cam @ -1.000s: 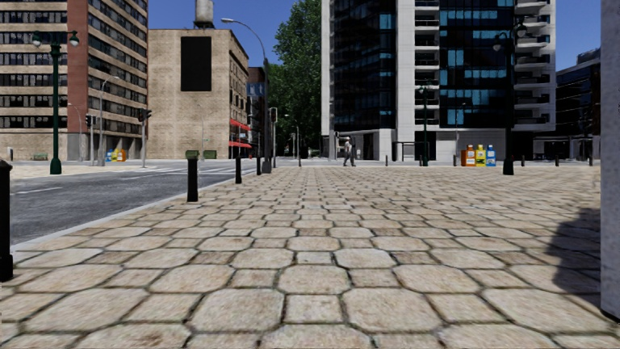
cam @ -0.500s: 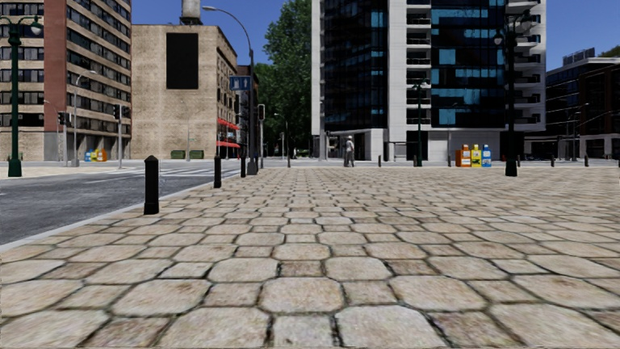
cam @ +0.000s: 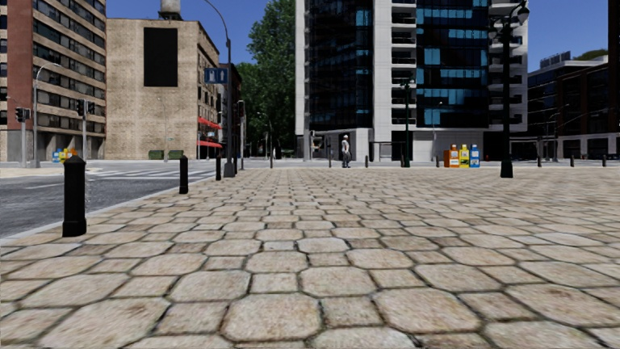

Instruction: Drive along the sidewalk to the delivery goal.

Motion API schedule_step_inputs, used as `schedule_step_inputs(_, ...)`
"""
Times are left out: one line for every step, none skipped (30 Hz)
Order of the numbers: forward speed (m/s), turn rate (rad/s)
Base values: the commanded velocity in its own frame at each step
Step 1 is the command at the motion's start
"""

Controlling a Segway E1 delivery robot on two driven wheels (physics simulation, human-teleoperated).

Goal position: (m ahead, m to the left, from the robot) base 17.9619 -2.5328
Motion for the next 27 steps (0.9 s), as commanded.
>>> schedule_step_inputs(2.00,-0.25)
schedule_step_inputs(2.00,-0.25)
schedule_step_inputs(2.00,-0.25)
schedule_step_inputs(2.00,-0.25)
schedule_step_inputs(2.00,-0.25)
schedule_step_inputs(2.00,-0.25)
schedule_step_inputs(2.00,-0.25)
schedule_step_inputs(2.00,-0.26)
schedule_step_inputs(2.00,-0.29)
schedule_step_inputs(2.00,-0.29)
schedule_step_inputs(2.00,-0.29)
schedule_step_inputs(2.00,-0.30)
schedule_step_inputs(2.00,-0.30)
schedule_step_inputs(2.00,-0.30)
schedule_step_inputs(2.00,-0.30)
schedule_step_inputs(2.00,-0.30)
schedule_step_inputs(2.00,-0.30)
schedule_step_inputs(2.00,-0.30)
schedule_step_inputs(2.00,-0.30)
schedule_step_inputs(2.00,-0.30)
schedule_step_inputs(2.00,-0.30)
schedule_step_inputs(2.00,-0.30)
schedule_step_inputs(2.00,-0.30)
schedule_step_inputs(2.00,-0.30)
schedule_step_inputs(2.00,-0.30)
schedule_step_inputs(2.00,-0.30)
schedule_step_inputs(2.00,-0.30)
